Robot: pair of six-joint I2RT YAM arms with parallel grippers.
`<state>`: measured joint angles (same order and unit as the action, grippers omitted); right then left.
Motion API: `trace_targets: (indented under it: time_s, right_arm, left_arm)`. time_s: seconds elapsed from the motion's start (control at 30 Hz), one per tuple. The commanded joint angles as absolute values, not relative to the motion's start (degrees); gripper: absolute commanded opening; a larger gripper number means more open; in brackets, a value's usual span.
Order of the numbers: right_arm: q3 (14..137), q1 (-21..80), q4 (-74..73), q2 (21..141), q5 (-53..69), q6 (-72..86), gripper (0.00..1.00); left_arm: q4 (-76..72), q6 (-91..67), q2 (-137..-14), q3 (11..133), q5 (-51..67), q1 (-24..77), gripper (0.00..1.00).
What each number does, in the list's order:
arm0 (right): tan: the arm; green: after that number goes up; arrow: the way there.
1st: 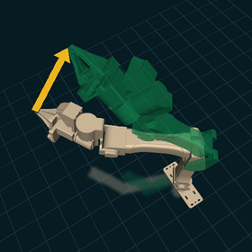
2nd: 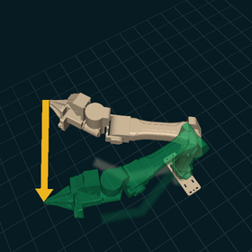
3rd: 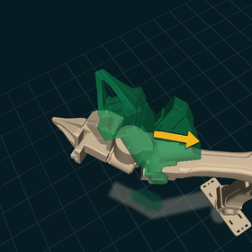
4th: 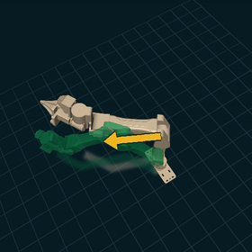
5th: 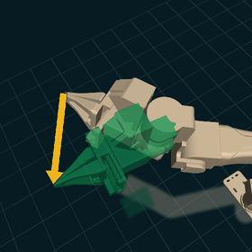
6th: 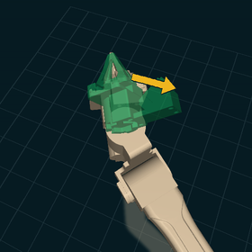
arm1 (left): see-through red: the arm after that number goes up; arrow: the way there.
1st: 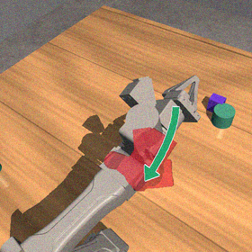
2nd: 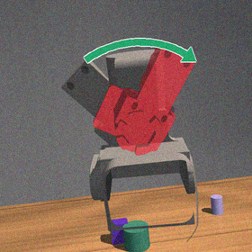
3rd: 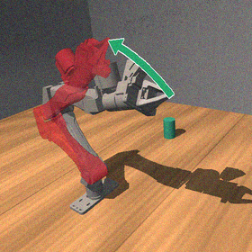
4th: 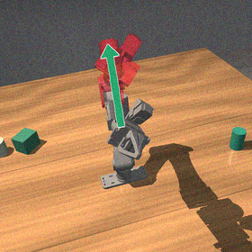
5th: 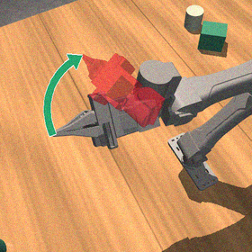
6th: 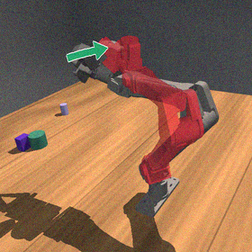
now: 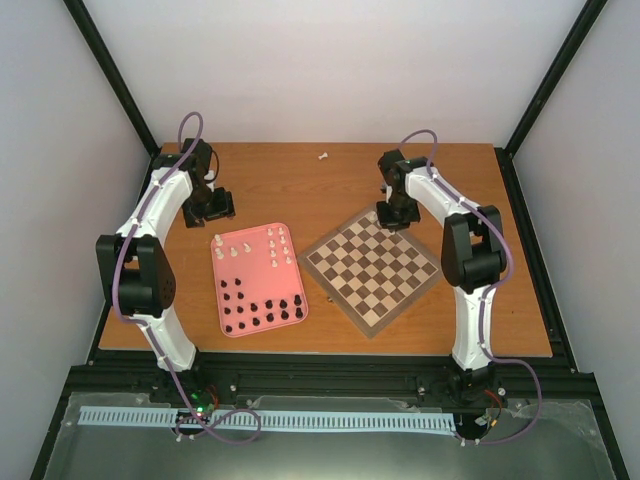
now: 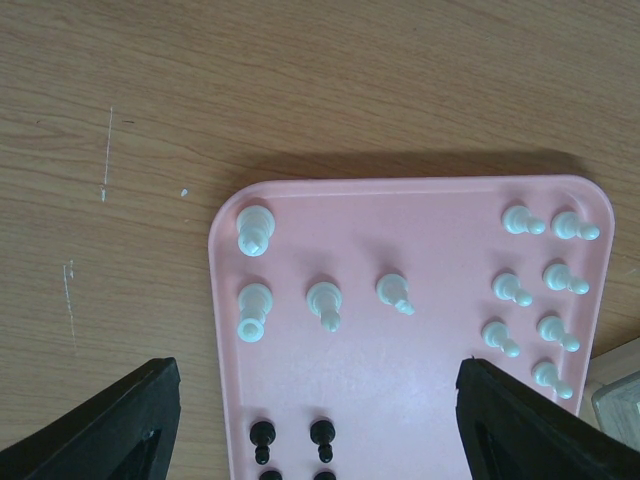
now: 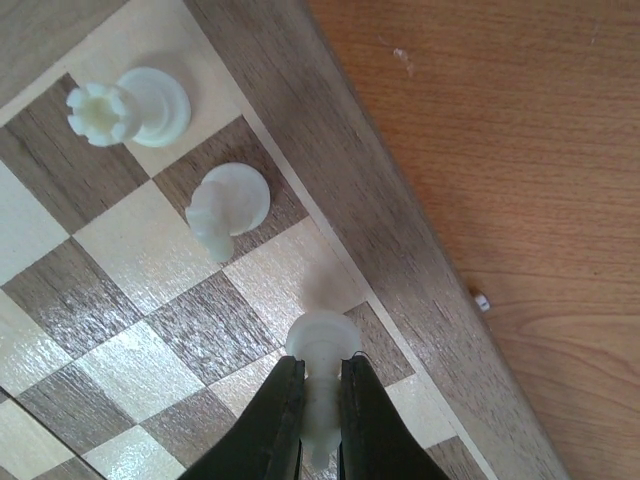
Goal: Set up the chess pieces on the board
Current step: Place the chess piece on the chessboard.
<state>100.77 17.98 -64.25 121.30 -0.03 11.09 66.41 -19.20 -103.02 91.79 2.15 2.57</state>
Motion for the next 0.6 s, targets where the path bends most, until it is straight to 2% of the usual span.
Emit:
trace_targets:
  time_s: [0.0,0.57]
  right_arm:
    - [103.4,17.5,-63.4,122.6,-1.1,10.3,0.07]
    - [105.1,17.5,-63.8,125.8,-0.6,10.2,0.08]
  left_arm:
    - [66.1,-18.0,-103.2,94.3,2.5,2.2,0.78]
    - [66.3,-18.0,-103.7,94.6,2.8,2.1,0.78]
